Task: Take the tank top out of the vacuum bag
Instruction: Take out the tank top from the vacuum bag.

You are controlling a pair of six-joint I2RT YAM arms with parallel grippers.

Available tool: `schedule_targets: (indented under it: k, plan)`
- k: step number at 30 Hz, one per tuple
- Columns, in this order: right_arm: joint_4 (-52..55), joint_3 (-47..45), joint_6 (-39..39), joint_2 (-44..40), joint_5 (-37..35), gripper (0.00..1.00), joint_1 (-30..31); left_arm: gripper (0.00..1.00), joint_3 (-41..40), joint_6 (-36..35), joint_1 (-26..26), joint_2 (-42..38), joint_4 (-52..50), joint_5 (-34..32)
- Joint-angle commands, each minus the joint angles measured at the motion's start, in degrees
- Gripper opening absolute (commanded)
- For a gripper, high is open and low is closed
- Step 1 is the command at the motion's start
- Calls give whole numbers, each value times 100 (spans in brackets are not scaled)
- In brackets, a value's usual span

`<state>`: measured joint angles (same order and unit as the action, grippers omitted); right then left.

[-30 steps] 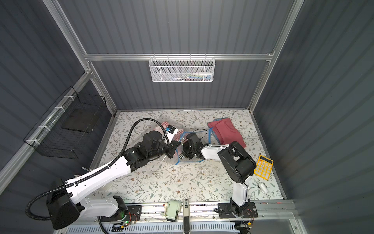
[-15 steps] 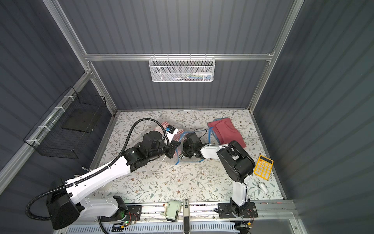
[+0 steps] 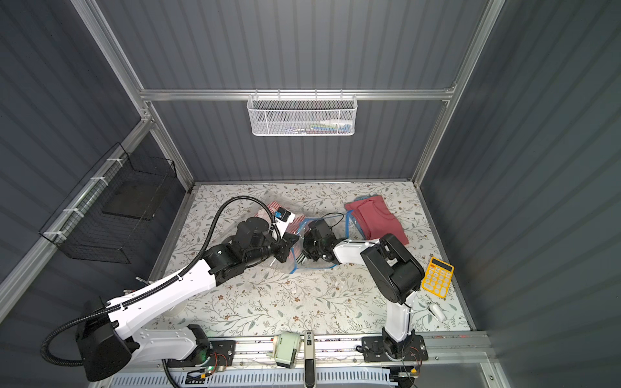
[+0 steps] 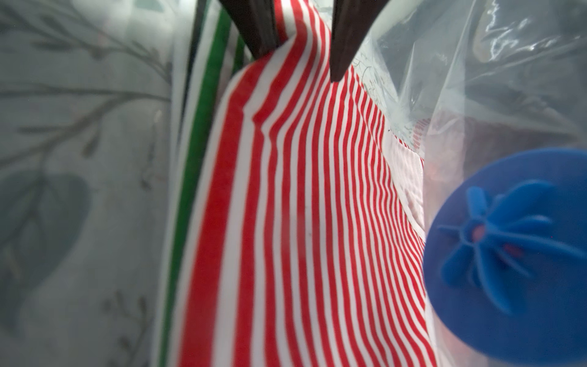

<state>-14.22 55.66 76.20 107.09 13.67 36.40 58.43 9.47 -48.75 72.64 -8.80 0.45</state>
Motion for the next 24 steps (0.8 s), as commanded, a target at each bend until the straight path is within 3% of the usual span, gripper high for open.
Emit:
schedule_targets:
  k: [1,10,24]
  plan:
    - [-227,-8,-141,23,-91,30,-32,0,-21,-77,14,-40,-8,8]
    - [-292,44,-106,142,13,0,-33,0,-65,-95,7,-147,-77,-67]
    - [-119,-480,-102,-846,-191,0,-31,0,-117,-77,10,-127,-26,-54]
